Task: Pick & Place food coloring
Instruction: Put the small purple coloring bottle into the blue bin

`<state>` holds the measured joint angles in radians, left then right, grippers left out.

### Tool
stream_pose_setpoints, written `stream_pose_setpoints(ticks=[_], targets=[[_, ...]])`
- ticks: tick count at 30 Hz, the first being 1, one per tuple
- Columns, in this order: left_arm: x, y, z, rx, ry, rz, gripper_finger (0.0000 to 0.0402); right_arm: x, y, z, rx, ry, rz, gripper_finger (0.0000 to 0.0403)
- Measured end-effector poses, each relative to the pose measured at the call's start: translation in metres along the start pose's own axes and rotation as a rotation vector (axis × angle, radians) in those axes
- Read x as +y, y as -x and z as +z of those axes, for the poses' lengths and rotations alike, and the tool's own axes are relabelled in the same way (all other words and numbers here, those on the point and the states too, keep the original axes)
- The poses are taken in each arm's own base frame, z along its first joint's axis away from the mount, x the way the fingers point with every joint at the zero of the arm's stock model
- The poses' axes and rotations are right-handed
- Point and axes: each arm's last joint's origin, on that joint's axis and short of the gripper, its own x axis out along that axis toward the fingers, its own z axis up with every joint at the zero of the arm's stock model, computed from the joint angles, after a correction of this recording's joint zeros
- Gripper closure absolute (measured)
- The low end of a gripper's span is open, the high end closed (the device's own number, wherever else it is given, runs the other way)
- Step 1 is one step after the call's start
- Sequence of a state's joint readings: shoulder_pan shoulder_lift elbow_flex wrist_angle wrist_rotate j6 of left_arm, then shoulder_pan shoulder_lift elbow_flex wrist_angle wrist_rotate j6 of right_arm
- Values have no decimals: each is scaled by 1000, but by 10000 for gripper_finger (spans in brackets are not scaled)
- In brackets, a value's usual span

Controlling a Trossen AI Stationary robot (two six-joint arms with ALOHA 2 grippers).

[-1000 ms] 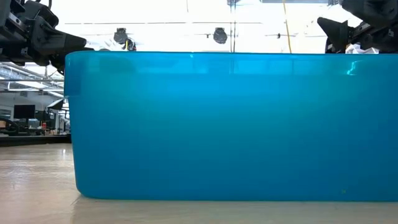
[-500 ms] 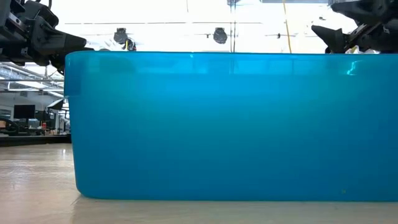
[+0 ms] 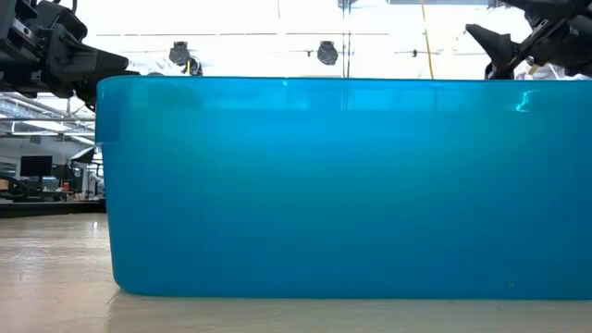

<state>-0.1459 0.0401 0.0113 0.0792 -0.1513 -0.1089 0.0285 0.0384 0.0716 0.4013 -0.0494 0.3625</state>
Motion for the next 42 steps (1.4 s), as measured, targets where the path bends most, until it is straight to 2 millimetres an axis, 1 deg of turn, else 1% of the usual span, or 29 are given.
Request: stream_pose_setpoints(ticks=[1,4,6,9,11,14,16,19,21,23,26,32,38,42], targets=[[0,0,0,0,0,0,249,0,-2,-2,38,23,3,190],[0,0,0,1,0,0,249,9,-16,18,61,81,9,190],[0,0,0,0,0,0,249,14,-31,27,117,114,-9,190],[0,0,0,1,0,0,249,18,-65,28,319,158,-33,190],[0,0,0,1,0,0,249,23,-95,29,456,188,-40,190],[0,0,0,0,0,4,249,29,-137,17,725,243,-74,190],[0,0,0,0,0,6,249,30,-161,4,912,256,-94,190],[0,0,0,0,0,7,249,31,-189,-17,1120,260,-120,190],[0,0,0,0,0,6,249,30,-199,-32,1229,260,-138,190],[0,0,0,-1,0,6,249,28,-205,-48,1309,262,-151,190],[0,0,0,0,0,6,249,22,-205,-65,1385,277,-195,190],[0,0,0,-1,0,6,249,12,-190,-80,1472,357,-300,190],[0,0,0,2,0,7,249,5,-171,-93,1520,378,-331,190],[0,0,0,1,0,7,249,0,-163,-104,1484,358,-336,190]])
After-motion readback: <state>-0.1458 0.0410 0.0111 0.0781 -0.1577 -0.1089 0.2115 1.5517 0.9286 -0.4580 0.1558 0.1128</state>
